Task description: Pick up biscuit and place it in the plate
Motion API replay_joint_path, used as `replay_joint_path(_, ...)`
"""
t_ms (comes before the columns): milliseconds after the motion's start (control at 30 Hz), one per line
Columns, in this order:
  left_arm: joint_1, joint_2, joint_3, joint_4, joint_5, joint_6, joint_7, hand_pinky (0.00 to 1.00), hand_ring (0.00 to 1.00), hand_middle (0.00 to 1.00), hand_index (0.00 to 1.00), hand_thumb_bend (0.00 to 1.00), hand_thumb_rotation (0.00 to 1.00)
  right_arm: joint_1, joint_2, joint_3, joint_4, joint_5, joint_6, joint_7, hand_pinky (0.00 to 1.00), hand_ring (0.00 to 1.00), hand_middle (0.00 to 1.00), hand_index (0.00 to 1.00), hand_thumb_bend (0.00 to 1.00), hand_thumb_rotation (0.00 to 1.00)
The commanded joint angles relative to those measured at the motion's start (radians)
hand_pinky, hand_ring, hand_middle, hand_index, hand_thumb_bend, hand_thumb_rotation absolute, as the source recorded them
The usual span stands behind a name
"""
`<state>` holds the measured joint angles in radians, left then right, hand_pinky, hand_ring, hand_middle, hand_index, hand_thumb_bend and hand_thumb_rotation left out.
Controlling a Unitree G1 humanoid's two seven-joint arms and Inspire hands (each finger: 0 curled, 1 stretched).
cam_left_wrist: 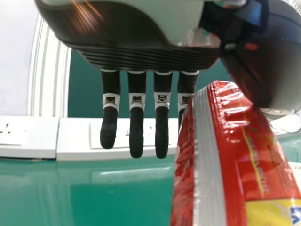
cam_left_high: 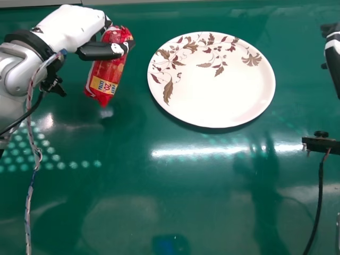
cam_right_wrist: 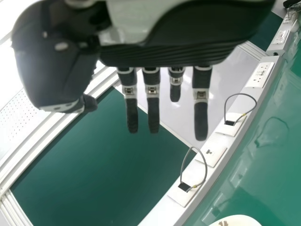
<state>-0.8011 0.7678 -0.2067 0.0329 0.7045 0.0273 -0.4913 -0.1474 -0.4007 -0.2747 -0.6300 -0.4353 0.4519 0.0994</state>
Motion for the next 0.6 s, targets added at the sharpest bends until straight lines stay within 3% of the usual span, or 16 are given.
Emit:
replay_joint_path(0, 0.003, -0.006, 0.027, -0.033, -0.034, -0.008, -0.008, 0.33, 0.45, 0.55, 0.46, 0.47, 0.00, 0.005, -0.004, -0.011, 0.010, 0.011, -0.014, -0.004, 0.49, 0.65, 0.75, 0.74, 0.52, 0.04)
replay_joint_path(200, -0.017, -0.032, 0.031, -0.077, -0.063, -0.025, 0.002, 0.31, 0.42, 0.54, 0.49, 0.47, 0.00, -0.001, -0.011, -0.010, 0.032, 0.022, -0.045, -0.008, 0.50, 0.65, 0.74, 0.73, 0.51, 0.04)
replay_joint_path(367, -0.054, -0.075, 0.037, -0.040, -0.096, -0.117, 0.070, 0.28, 0.40, 0.52, 0.51, 0.46, 0.00, -0.014, -0.008, -0.007, 0.042, 0.022, -0.039, -0.008, 0.49, 0.65, 0.75, 0.73, 0.51, 0.02)
replay_joint_path(567, -0.105, -0.172, 0.008, -0.057, -0.054, -0.102, 0.120, 0.25, 0.37, 0.48, 0.53, 0.46, 0.00, -0.023, -0.008, -0.002, 0.063, 0.031, -0.068, -0.013, 0.49, 0.64, 0.76, 0.73, 0.52, 0.00)
